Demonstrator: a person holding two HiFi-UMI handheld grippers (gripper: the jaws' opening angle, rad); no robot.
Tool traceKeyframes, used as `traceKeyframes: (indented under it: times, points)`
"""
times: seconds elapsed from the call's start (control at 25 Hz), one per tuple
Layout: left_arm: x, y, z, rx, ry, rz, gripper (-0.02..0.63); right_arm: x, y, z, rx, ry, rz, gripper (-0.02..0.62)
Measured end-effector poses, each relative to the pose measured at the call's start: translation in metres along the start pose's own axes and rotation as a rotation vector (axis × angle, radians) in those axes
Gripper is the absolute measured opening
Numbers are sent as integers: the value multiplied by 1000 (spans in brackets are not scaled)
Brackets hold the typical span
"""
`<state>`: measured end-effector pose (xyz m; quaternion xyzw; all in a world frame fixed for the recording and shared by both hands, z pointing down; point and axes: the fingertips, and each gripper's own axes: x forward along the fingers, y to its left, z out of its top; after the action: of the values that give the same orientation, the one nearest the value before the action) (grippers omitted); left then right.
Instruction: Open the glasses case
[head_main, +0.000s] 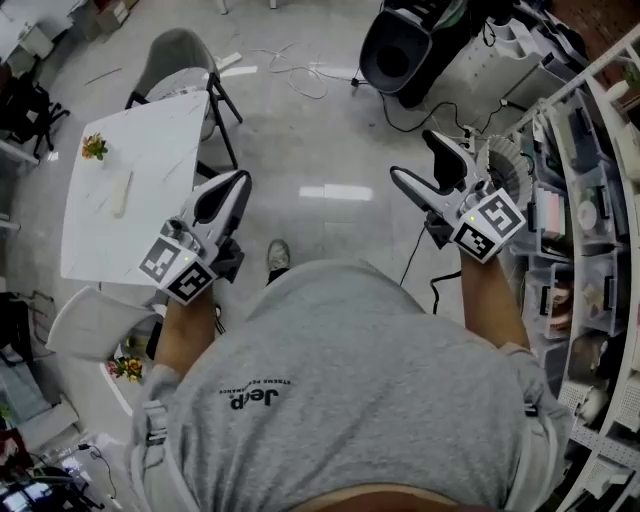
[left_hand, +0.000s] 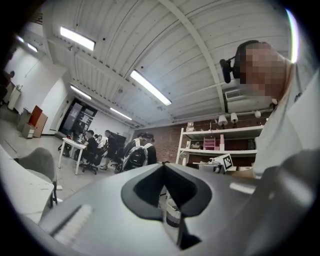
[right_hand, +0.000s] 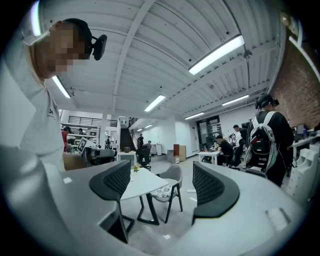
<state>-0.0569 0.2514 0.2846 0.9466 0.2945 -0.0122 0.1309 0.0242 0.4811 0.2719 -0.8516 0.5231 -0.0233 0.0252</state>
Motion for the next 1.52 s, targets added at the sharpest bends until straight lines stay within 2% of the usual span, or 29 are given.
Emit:
traceKeyframes:
  times: [0.2, 0.36, 0.52, 0.68, 0.88, 1.08, 1.4, 1.52]
  points:
    - [30, 113, 41, 4, 7, -76, 49, 112, -26, 22, 16, -30, -53, 367]
    - [38, 190, 68, -5, 3, -90, 49, 193, -40, 38, 3, -28, -60, 367]
    - [44, 251, 78, -30, -9, -85, 49, 253, -55, 41, 2, -6, -60, 367]
    - [52, 292, 74, -59, -10, -65, 49, 293, -73, 34, 14, 30, -50, 367]
    - [71, 318, 65, -75, 7, -31, 49, 319, -102, 27, 32, 39, -25, 367]
    - [105, 327, 59, -44, 23, 21, 49, 326, -147, 21, 50, 13, 20, 367]
    - [203, 307, 57, -13, 18, 129, 49, 301, -259, 27, 54, -16, 107, 367]
    - [238, 308, 58, -65, -18, 155, 49, 295, -300, 27, 54, -23, 116, 367]
